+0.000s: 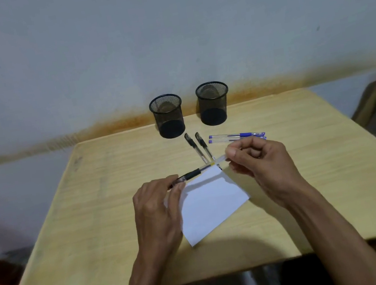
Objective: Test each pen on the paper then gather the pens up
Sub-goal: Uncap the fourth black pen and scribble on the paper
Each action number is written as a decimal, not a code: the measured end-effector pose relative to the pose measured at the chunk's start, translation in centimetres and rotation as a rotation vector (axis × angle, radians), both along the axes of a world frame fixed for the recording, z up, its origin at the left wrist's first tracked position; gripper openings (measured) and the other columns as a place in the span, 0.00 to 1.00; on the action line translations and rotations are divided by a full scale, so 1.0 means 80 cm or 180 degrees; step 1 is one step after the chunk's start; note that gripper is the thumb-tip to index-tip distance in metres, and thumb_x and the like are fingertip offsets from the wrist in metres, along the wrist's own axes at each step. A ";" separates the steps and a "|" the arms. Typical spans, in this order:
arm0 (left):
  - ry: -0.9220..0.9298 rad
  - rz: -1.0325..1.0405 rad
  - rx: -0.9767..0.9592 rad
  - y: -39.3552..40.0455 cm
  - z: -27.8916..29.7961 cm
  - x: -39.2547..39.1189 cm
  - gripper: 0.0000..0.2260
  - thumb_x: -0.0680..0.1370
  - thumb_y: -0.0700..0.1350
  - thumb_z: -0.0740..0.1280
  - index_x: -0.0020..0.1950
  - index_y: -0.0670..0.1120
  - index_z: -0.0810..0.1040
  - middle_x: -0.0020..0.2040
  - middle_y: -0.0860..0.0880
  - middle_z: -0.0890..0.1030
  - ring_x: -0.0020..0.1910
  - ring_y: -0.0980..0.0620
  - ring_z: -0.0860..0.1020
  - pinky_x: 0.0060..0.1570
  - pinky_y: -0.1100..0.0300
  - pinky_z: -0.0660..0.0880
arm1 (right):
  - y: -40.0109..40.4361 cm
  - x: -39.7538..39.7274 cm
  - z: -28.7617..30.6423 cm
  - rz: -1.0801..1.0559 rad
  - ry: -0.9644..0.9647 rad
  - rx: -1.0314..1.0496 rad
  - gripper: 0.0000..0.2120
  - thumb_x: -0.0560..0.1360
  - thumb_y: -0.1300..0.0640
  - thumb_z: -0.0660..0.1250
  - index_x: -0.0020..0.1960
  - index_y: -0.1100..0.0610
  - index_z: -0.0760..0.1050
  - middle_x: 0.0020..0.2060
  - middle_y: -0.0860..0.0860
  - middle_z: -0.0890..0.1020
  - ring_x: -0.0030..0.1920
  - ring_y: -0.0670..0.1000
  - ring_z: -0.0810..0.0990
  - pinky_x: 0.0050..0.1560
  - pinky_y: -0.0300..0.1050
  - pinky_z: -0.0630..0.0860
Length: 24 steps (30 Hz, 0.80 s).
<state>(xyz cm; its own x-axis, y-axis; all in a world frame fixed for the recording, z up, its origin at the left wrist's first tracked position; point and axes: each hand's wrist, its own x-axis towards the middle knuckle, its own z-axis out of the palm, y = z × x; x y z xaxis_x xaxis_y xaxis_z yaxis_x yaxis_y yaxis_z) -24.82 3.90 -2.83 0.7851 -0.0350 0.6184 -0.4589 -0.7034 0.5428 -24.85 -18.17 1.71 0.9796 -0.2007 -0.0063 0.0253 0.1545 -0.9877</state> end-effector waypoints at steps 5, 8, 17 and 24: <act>0.0086 -0.0259 -0.0045 -0.020 0.013 -0.002 0.11 0.79 0.51 0.64 0.53 0.48 0.83 0.48 0.57 0.81 0.48 0.55 0.78 0.53 0.50 0.73 | 0.033 -0.004 -0.002 -0.0005 0.0176 0.0272 0.04 0.74 0.58 0.75 0.46 0.58 0.85 0.37 0.53 0.86 0.39 0.49 0.84 0.46 0.45 0.82; 0.0061 -0.0263 -0.0033 -0.023 0.016 -0.001 0.12 0.78 0.51 0.64 0.53 0.46 0.84 0.47 0.54 0.83 0.47 0.57 0.77 0.50 0.54 0.74 | 0.048 -0.006 -0.005 0.0002 0.0214 0.0171 0.06 0.74 0.56 0.75 0.46 0.58 0.85 0.34 0.52 0.85 0.37 0.48 0.84 0.45 0.44 0.83; 0.0761 0.0289 -0.0463 0.055 0.036 0.003 0.04 0.77 0.46 0.71 0.44 0.50 0.85 0.40 0.59 0.83 0.42 0.61 0.81 0.42 0.70 0.71 | -0.040 0.024 0.024 -0.0561 -0.0109 0.0471 0.05 0.78 0.59 0.71 0.46 0.61 0.82 0.32 0.55 0.81 0.30 0.46 0.79 0.35 0.36 0.78; 0.1297 0.0603 -0.0405 0.036 0.019 0.065 0.04 0.76 0.45 0.71 0.42 0.48 0.84 0.36 0.55 0.83 0.40 0.52 0.81 0.41 0.59 0.74 | 0.011 0.013 -0.004 -0.0247 0.0065 0.0302 0.06 0.77 0.60 0.72 0.45 0.63 0.82 0.31 0.52 0.81 0.32 0.49 0.78 0.39 0.42 0.79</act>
